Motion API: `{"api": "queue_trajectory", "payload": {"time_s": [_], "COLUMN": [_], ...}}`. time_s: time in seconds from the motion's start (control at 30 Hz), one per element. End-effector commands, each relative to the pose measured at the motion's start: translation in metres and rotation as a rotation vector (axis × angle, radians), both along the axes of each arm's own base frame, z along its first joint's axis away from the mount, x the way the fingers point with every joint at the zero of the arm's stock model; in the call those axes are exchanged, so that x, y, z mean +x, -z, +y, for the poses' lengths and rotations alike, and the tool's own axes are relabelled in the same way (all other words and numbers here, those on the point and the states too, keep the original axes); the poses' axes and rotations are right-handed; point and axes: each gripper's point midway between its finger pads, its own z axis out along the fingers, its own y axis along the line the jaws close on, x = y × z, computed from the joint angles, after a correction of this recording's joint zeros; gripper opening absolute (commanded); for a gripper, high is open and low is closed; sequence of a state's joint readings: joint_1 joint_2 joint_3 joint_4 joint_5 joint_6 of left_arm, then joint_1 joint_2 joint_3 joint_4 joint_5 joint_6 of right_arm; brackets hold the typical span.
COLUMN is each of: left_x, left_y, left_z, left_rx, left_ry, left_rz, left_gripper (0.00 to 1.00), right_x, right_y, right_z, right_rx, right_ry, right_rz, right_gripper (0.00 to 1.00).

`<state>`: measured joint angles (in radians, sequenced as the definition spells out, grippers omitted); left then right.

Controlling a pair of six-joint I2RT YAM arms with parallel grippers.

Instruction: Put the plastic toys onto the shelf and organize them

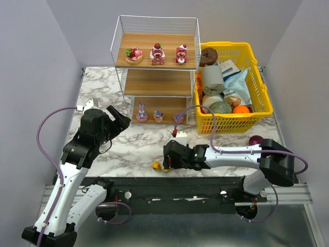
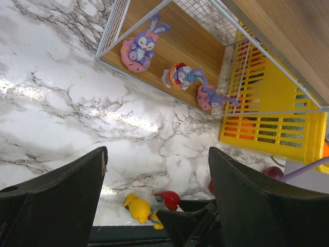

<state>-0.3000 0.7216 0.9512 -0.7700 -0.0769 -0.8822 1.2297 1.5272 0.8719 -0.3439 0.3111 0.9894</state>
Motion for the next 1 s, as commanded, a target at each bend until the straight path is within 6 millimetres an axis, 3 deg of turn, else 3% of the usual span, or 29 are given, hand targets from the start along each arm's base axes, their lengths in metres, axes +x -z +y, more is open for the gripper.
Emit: {"api": "queue_trajectory", "payload": {"time_s": [0.0,0.37,0.63,0.7,0.83,0.97], "left_x": [0.002,0.006,0.007,0.006,0.007,0.01], "left_y": [-0.005,-0.006,-0.003,-0.003,-0.007,-0.01], "left_z": [0.005,0.006,0.007,0.007,0.007,0.002], "left_rx": [0.023,0.035,0.042,0.046,0.062,0.076], "left_ry": [-0.006,-0.015,-0.014,-0.013,0.007,0.048], "left_rz": [-0.037,-0.035,-0.029,-0.031,-0.059,-0.09], "left_gripper": [0.88,0.89,0.94,0.99,0.99,0.99], "right_x": [0.014,0.022,0.023,0.026,0.033,0.05], "right_y": [-0.001,0.005,0.003,-0.003,-0.029,-0.074], "right_z": [-0.006,-0.007,-0.001,0.0,-0.005,-0.014], "right_rx": [-0.057,-0.1,-0.111,-0.104,-0.122,-0.128], "right_ry": [0.082,0.104,0.066,0.066,0.026,-0.011], "right_rz": [-0.056,-0.079,-0.086,-0.098,-0.15,-0.226], "right_gripper": [0.78,0.61,0.33,0.28,0.22,0.21]}}
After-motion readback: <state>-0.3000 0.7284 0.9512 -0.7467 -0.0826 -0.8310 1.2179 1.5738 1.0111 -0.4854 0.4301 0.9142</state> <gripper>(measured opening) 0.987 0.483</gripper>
